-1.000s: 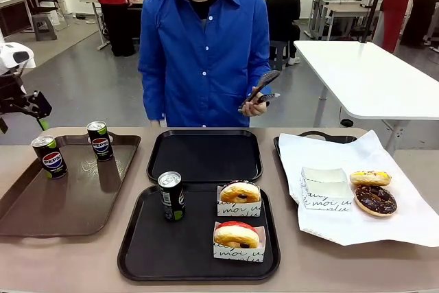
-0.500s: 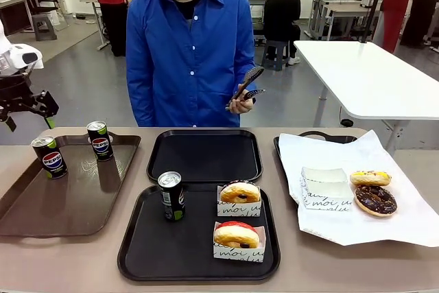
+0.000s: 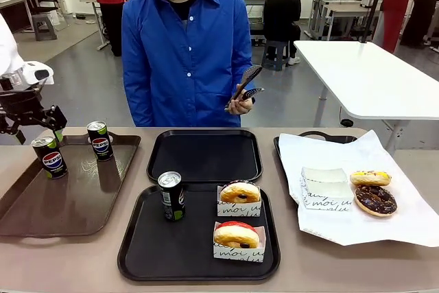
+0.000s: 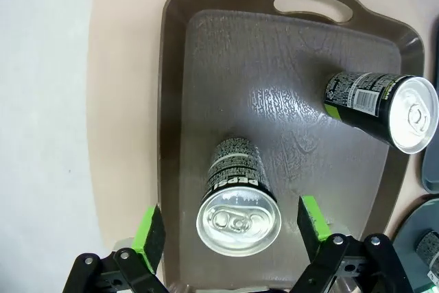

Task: Set up donuts and drinks on trays.
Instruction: Pick up one Pepsi coke from the Handle tray and place it on the Flat Tray without a Pepsi coke.

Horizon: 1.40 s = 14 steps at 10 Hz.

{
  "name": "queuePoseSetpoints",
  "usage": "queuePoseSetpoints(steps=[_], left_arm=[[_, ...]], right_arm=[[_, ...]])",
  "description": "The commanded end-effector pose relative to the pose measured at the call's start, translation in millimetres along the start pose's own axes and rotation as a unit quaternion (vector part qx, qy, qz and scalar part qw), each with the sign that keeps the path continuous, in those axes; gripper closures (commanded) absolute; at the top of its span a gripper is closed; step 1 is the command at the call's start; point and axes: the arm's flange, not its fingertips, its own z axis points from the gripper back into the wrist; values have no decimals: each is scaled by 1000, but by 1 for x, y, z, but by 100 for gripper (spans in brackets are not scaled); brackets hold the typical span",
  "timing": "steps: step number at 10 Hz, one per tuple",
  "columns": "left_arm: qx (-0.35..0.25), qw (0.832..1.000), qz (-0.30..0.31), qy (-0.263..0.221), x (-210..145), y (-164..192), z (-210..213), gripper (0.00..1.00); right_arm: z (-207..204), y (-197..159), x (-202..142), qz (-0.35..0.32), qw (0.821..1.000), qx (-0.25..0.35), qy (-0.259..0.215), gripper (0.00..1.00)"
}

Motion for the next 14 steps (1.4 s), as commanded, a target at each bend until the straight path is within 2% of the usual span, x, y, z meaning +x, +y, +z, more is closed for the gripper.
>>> queuePoseSetpoints(steps=[1,5,10,11,12,13,14], left_arm=[[-9,1000,-6,2,1,-4,-8,0],[-7,1000,-5,22,-6,-12,-23,0],[-23,1000,7,2,-6,-11,-27,0],[-23,1000,6,1,-5,-12,-27,10],[-22,1000,4,2,-5,-11,-27,33],[-21,1000,2,2,-6,-11,-27,65],[-17,1000,4,6,-6,-10,-27,87]], right_arm=[[0,-1,0,6,1000,6,-3,0],[0,-1,0,6,1000,6,-3,0],[0,-1,0,6,1000,6,-3,0],[0,-1,0,6,1000,6,-3,0],[0,-1,0,6,1000,6,-3,0],[0,-1,0,6,1000,6,-3,0],[0,-1,0,6,1000,6,-3,0]])
